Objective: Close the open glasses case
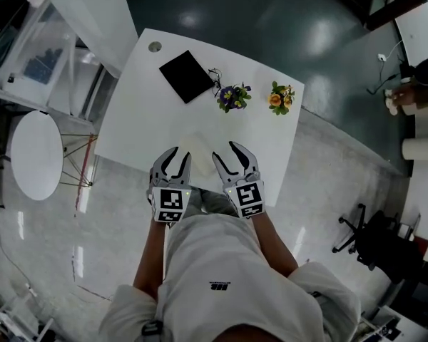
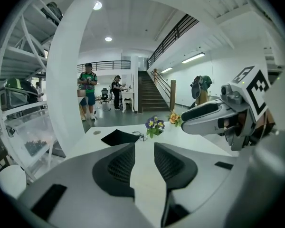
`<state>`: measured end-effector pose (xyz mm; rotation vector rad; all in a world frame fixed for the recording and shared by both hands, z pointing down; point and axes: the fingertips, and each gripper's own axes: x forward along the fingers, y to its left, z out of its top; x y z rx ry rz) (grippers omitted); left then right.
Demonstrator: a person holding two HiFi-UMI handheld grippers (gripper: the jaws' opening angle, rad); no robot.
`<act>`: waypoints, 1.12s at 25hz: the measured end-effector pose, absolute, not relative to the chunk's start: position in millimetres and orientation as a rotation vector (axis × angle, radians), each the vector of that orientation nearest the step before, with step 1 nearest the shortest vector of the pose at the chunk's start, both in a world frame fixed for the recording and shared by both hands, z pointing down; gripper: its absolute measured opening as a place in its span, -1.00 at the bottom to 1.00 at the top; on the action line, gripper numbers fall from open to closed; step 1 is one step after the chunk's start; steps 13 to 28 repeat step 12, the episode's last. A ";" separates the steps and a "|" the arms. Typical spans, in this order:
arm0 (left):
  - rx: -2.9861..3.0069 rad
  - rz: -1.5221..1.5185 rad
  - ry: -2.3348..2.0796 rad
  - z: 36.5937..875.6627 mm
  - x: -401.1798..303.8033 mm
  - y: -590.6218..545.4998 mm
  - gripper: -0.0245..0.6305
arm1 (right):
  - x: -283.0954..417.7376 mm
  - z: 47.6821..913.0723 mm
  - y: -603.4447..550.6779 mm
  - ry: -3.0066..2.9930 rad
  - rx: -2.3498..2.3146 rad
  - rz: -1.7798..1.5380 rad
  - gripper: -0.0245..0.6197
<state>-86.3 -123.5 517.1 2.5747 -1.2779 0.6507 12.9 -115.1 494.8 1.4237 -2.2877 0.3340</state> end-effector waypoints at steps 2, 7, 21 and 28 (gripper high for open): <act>2.577 0.668 -1.292 512.5 -82.1 -121.8 -0.50 | 17.8 491.2 -113.3 -2.305 1.423 0.334 -0.26; 2.575 0.689 -1.332 500.9 -69.6 -118.4 -0.50 | 31.7 481.7 -109.7 -2.348 1.427 0.335 -0.26; 2.574 0.673 -1.368 490.5 -46.8 -114.5 -0.50 | 55.3 470.8 -106.0 -2.377 1.433 0.312 -0.26; 2.574 0.673 -1.368 490.5 -46.8 -114.5 -0.50 | 55.3 470.8 -106.0 -2.377 1.433 0.312 -0.26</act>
